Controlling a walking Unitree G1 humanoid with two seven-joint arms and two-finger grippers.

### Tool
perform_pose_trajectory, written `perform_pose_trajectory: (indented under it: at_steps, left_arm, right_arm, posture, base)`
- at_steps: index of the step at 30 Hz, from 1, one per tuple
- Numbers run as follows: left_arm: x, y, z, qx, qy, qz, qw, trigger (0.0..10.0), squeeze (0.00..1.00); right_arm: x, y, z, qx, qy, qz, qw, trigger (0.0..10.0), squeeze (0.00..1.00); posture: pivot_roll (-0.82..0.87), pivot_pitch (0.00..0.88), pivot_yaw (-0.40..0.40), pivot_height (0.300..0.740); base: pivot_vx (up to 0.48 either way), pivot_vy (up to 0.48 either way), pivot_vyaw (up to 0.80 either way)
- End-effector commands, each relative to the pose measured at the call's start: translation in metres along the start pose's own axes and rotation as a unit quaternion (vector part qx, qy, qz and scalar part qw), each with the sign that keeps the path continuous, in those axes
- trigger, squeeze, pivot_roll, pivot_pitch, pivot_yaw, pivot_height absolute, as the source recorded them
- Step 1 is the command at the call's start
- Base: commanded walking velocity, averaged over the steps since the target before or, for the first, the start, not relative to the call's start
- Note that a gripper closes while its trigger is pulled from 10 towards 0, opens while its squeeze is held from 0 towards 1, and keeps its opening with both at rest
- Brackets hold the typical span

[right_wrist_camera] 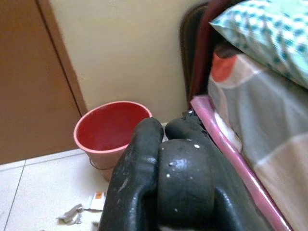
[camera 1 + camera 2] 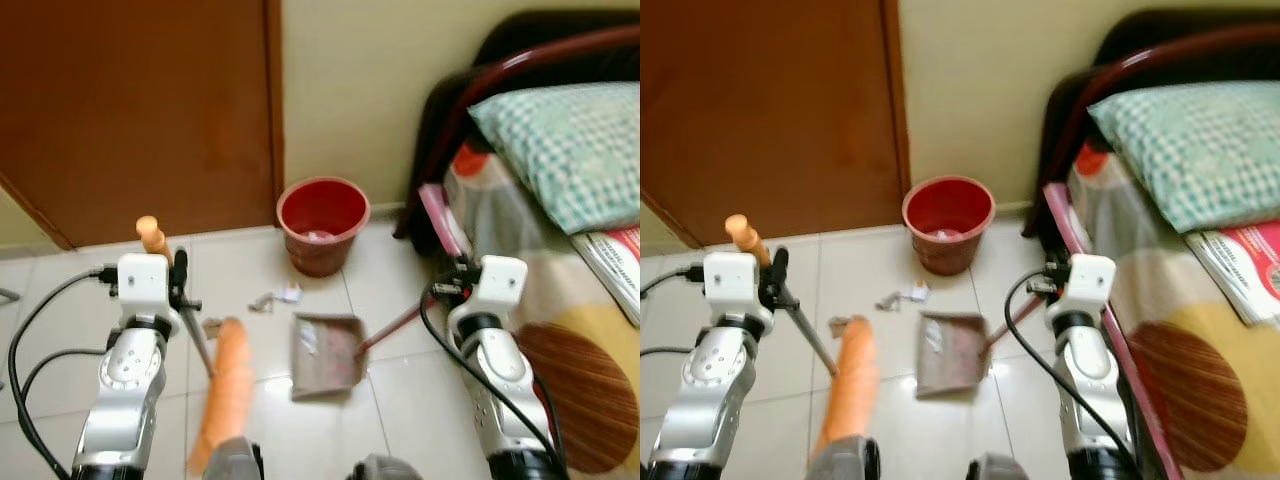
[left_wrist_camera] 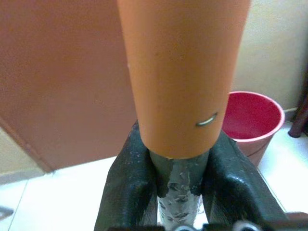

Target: Sweep floor

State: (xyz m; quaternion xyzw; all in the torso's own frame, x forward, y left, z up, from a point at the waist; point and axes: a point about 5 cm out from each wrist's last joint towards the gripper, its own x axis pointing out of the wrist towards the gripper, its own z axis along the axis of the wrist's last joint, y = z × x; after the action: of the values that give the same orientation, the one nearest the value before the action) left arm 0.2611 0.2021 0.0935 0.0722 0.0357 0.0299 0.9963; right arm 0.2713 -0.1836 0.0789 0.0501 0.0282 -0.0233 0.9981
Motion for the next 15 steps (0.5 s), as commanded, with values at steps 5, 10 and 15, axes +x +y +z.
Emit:
perform_pose_trajectory:
  at_steps: [5, 10, 15]
  left_arm:
    - [-0.0038, 0.0052, -0.0047, 0.022, 0.01, 0.021, 1.0, 10.0, 0.0]
    - [-0.003, 0.0014, -0.0044, 0.02, 0.009, 0.017, 1.0, 10.0, 0.0]
    - [0.0017, -0.0028, 0.0017, 0.014, -0.004, 0.02, 1.0, 10.0, 0.0]
  right_arm:
    - [0.0003, -0.0058, -0.0018, -0.007, -0.002, 0.0, 1.0, 10.0, 0.0]
    - [0.0021, -0.0059, -0.0018, -0.008, -0.002, 0.0, 1.0, 10.0, 0.0]
    - [0.0067, -0.0078, 0.0013, -0.015, -0.003, 0.002, 1.0, 10.0, 0.0]
  posture:
    - [0.13, 0.087, -0.038, 0.74]
    - [0.12, 0.083, -0.037, 0.74]
    - [0.06, 0.086, -0.064, 0.74]
  base:
    - [0.0, 0.0, 0.0]
    - [0.0, 0.0, 0.0]
    - [0.0, 0.0, 0.0]
